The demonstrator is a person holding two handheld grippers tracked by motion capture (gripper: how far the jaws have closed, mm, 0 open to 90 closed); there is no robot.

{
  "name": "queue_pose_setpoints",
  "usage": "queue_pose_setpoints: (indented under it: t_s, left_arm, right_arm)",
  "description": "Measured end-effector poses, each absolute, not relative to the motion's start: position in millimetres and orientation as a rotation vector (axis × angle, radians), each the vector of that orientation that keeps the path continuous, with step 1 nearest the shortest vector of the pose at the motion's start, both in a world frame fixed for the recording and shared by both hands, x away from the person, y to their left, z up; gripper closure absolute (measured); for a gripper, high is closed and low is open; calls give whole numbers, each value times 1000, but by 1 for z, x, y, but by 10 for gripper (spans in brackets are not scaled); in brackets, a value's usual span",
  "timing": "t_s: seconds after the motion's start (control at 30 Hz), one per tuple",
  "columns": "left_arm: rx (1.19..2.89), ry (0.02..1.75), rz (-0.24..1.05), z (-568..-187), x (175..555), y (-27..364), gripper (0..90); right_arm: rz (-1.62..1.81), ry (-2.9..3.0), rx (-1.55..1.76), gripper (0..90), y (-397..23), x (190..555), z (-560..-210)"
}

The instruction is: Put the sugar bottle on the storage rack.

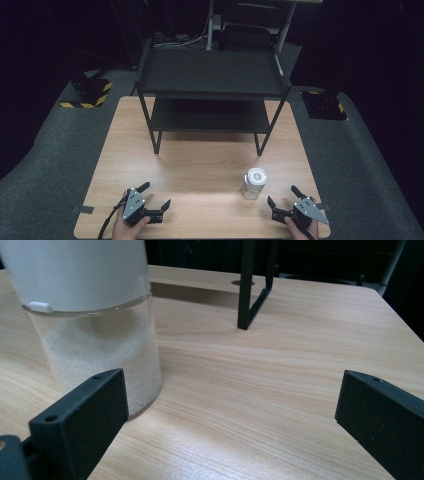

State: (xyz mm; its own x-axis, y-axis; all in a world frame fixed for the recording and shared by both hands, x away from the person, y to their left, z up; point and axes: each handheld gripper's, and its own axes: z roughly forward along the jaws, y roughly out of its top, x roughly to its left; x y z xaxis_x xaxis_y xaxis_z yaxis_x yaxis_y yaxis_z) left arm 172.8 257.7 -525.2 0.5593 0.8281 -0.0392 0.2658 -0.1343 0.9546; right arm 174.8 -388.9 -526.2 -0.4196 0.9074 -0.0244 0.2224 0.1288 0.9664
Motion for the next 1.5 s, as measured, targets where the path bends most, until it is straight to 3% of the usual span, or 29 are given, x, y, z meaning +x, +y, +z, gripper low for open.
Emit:
queue_pose_setpoints:
  t_s: [0.73,1.33,1.5]
  left_arm:
    - [1697,917,630,-524,174,258,6]
    - [1696,912,633,-524,174,258,6]
    - [1698,908,630,-524,174,258,6]
  right_arm:
    - [1417,1700,1010,2,-379,155,-496]
    - [1363,1727,999,4,-319,162,-490]
    - [1294,1695,1041,45,-297,167,-497]
